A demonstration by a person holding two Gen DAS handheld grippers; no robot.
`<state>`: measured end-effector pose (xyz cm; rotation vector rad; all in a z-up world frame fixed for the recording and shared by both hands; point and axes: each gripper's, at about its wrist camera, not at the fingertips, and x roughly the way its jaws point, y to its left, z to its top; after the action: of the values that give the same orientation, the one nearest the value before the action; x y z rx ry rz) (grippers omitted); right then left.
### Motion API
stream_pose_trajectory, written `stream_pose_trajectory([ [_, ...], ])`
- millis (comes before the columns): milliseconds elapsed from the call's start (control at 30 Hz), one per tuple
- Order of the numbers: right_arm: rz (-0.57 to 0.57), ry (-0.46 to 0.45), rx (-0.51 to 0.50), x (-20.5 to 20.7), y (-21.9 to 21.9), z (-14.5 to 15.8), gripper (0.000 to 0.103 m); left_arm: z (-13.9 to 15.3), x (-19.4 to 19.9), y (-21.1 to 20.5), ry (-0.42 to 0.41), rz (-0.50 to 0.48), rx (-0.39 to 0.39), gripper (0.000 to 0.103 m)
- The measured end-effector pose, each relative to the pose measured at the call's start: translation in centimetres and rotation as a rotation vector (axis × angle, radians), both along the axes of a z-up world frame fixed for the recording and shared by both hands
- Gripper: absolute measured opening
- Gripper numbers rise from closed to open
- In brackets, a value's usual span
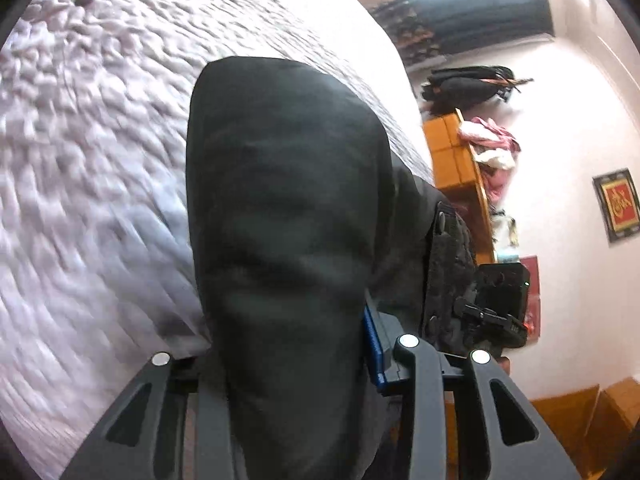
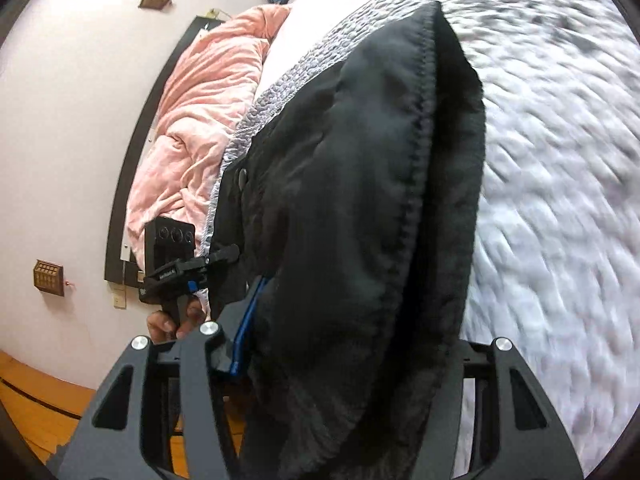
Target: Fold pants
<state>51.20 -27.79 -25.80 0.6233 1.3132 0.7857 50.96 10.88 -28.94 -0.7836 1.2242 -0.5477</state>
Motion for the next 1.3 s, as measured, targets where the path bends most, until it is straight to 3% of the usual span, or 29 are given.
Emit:
stream_pose_trajectory([
  [133,0.011,0.05,-0.016,3.7,2.4,-3.3,0.058,-3.3,3.4,2.8,0.074,0.044,-0.007,0.037],
  [233,-0.003,0.109,-0.054,4.6,2.5,-6.3,0.076,-5.6,3.0,3.6,0.111,0.062,-0.054,0.044],
  [300,0.008,0.103,-0.084,4.4,2.3,-7.0,0.083,-6.3,2.5,3.6,0.119,0.065,-0.061,0.063],
  [333,0.01,0.096,-0.094,4.0,1.7,-7.0,0.086,-6.5,2.2,3.7,0.119,0.073,-0.049,0.067],
  [400,-0.01,0.08,-0.115,3.7,0.8,-6.2,0.088,-6.5,1.8,4.4,0.13,0.082,-0.039,0.078],
  [467,-0.041,0.044,-0.134,3.8,-0.4,-4.4,0.088,-5.6,1.5,5.8,0.13,0.097,-0.063,0.081],
  [533,-0.09,-0.063,-0.241,4.1,-1.6,-1.7,0.089,-2.9,1.3,7.7,0.061,0.168,0.035,0.084],
  [600,-0.121,-0.145,-0.25,4.8,-1.8,1.3,0.089,-0.6,1.3,8.5,-0.004,0.208,0.103,0.088],
  [667,-0.133,-0.179,-0.201,5.5,-1.1,3.0,0.089,1.5,2.3,7.6,-0.059,0.207,0.175,0.089],
  [733,-0.12,-0.19,-0.174,6.5,0.5,3.5,0.089,1.9,3.5,6.9,-0.078,0.192,0.288,0.089],
  [900,-0.124,-0.074,-0.232,9.4,3.1,-1.6,0.084,-0.9,6.7,5.2,-0.003,0.159,0.431,0.082],
  [1000,-0.149,-0.042,-0.255,9.6,2.9,-3.2,0.082,-2.8,7.7,5.2,0.054,0.166,0.419,0.084],
  [1067,-0.154,-0.039,-0.239,9.3,2.4,-2.8,0.083,-2.5,7.4,5.5,0.059,0.185,0.4,0.083],
  [1167,-0.151,-0.081,-0.19,7.3,1.5,-0.3,0.084,-1.1,6.0,5.9,0.01,0.198,0.385,0.082],
  [1300,-0.141,-0.129,-0.111,2.8,0.6,2.5,0.085,1.9,1.1,6.5,-0.085,0.251,0.37,0.084],
])
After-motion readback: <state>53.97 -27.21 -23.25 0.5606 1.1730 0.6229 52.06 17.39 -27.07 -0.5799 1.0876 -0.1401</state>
